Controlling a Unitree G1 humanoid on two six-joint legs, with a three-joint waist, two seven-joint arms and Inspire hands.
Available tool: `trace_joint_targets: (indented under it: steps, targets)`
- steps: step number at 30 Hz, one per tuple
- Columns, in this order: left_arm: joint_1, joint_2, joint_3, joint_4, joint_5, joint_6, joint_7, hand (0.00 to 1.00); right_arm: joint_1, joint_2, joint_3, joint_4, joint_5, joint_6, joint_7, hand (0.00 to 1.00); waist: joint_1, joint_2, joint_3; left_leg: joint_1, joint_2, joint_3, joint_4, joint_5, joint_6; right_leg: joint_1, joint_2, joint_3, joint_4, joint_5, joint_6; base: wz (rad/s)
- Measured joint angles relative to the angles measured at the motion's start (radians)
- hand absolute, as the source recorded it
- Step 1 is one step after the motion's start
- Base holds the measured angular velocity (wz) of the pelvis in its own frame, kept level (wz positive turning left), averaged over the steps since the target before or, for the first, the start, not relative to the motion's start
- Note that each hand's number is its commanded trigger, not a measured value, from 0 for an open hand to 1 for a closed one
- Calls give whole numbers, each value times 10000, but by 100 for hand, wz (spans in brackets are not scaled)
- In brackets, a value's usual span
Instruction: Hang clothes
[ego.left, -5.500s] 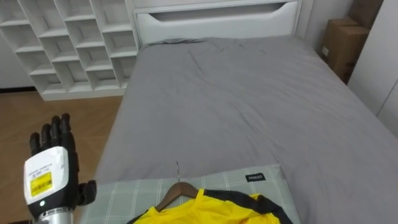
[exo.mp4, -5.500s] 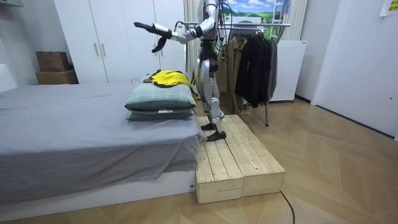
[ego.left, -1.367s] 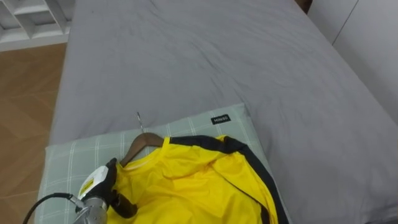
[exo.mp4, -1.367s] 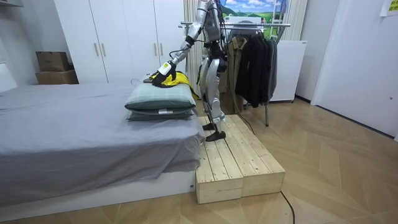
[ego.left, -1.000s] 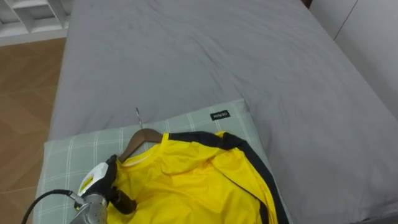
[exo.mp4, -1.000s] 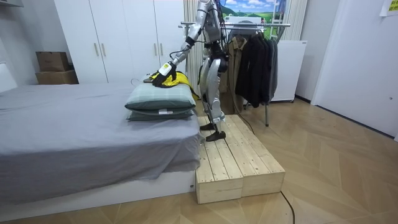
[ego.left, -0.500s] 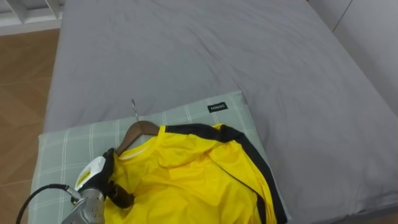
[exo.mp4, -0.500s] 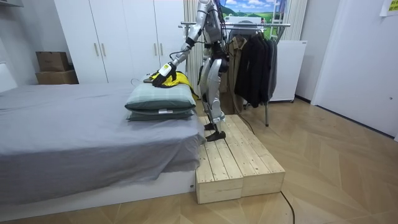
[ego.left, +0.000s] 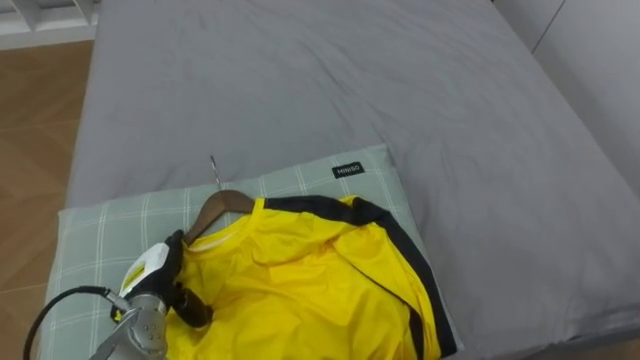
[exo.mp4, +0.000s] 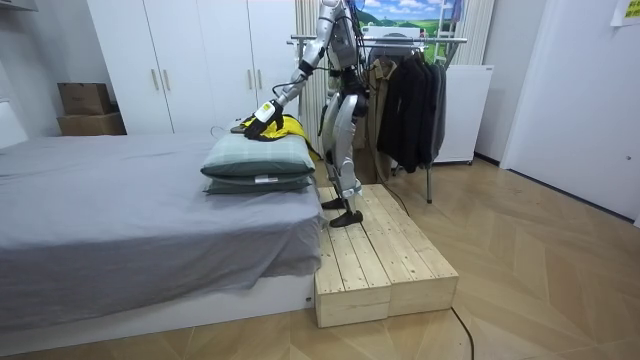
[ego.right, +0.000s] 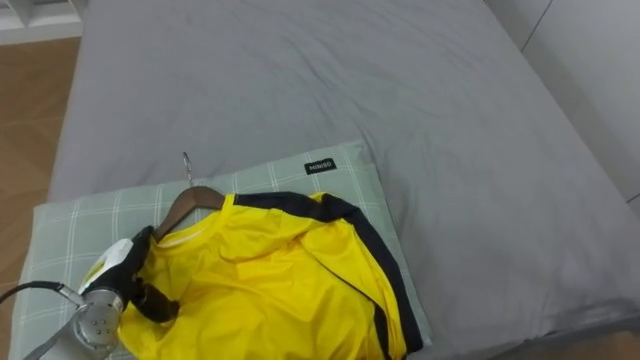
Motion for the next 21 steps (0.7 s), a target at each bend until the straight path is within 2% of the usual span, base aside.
trace_joint_targets:
  steps: [1, 2, 3, 4, 5, 6, 9, 11, 14, 21]
  targets:
    - [0, 1, 1, 1, 0, 0, -12, 6, 0, 0, 1, 8, 19, 1, 0, 0, -1, -6, 1, 4, 1, 1, 3, 0, 0, -5, 0, 1, 19, -1, -1, 0]
    - [-1, 10, 1, 5, -4, 0, -38, 18, 0, 1, 3, 11, 48, 4, 8, 0, -1, -12, 1, 6, 6, 1, 6, 0, 0, -9, 0, 1, 32, -1, -2, 0]
    - [-1, 14, 1, 6, -5, 1, -62, 53, 0, 0, 3, 11, 56, 5, 10, 0, -1, -13, 1, 3, 9, 2, 13, 0, 0, -9, 0, -2, 35, -1, -2, 0]
    - [-3, 20, 0, 12, -40, 1, -101, 69, 0, -1, 3, 10, 60, 5, 10, 0, -7, -13, 1, 2, 10, 1, 20, 0, 0, -12, 0, -4, 43, -1, -3, 0]
    - [-15, 32, -3, 13, -181, 3, -129, 79, 0, -1, 12, -9, 56, 5, 12, 0, -13, -14, 0, -7, 11, 2, 24, 0, 0, -27, 0, -4, 57, -2, -5, 0]
    - [-32, 43, -3, 15, -221, 7, -147, 100, -1, -1, 13, -11, 56, 5, 15, 0, -14, -14, -1, -20, 11, 2, 31, 0, 0, -43, 0, -4, 66, -3, -6, 0]
    - [-229, 214, -65, 227, -284, 4, -218, 100, -4, -2, 12, -19, 45, 6, 24, 0, -50, -19, -5, -72, 18, 12, 65, 1, 1, -88, -3, -12, 101, 5, -18, 0]
    - [-379, 490, -178, 323, -402, 5, -213, 100, -3, -6, 9, -35, 52, 6, 24, 0, -135, -18, -5, -60, 16, 20, 76, 1, 2, -78, -10, -11, 122, 5, -19, 0]
    - [-453, 698, -395, 410, -422, 16, -278, 100, 0, -21, 10, -29, 52, 6, 12, 0, -189, -17, -5, 16, 14, 82, 55, 3, 4, -25, -30, -3, 132, 8, -20, -2]
    - [-458, 682, -777, 552, -788, 16, -473, 100, -19, -20, 11, -22, 51, 5, 5, 0, -206, -17, -5, 41, 19, 83, 55, 3, 5, 0, -29, -2, 118, 4, -22, 0]
